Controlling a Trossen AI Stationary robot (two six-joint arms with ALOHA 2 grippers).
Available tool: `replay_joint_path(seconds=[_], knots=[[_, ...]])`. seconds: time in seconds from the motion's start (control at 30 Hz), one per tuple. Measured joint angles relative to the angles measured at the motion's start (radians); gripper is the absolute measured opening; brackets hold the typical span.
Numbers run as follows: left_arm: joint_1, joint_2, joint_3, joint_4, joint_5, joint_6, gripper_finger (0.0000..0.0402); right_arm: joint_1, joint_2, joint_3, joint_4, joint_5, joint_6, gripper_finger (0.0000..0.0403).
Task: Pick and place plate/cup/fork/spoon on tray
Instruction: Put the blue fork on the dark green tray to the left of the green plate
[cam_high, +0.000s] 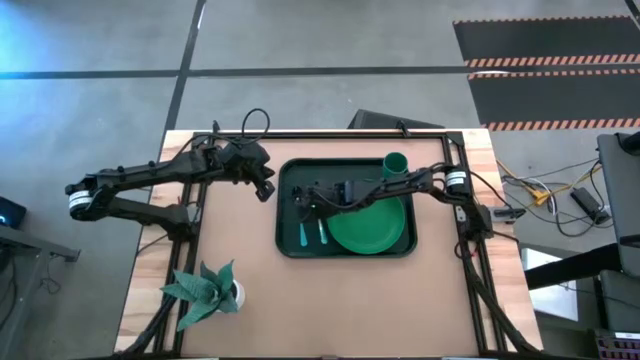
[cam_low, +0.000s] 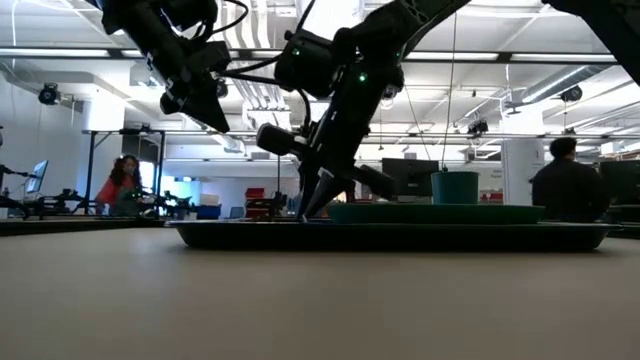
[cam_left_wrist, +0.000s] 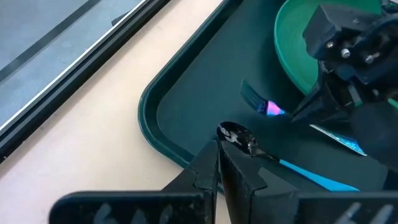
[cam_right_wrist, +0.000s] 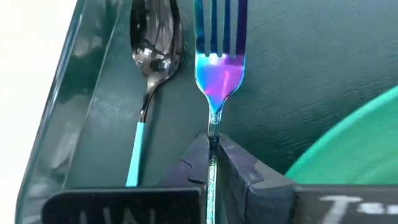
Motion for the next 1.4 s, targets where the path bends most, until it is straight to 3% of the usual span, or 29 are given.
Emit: replay_joint_path(seconds=[0.27, 1.2, 1.4], knots=[[0.0, 0.0, 0.0, 0.0, 0.001, -0.024, 0.0, -0.013, 0.0, -0.068, 0.138, 0.026, 0.032, 0.0008], [0.0, 0.0, 0.0, 0.0, 0.001, -0.018, 0.0, -0.015, 0.0, -0.086, 0.171, 0.037, 0.077, 0.0009], [0.0, 0.0, 0.0, 0.0, 0.002, -0.018, 0.0, -0.015, 0.0, -0.087, 0.187, 0.037, 0.061, 0.0029]])
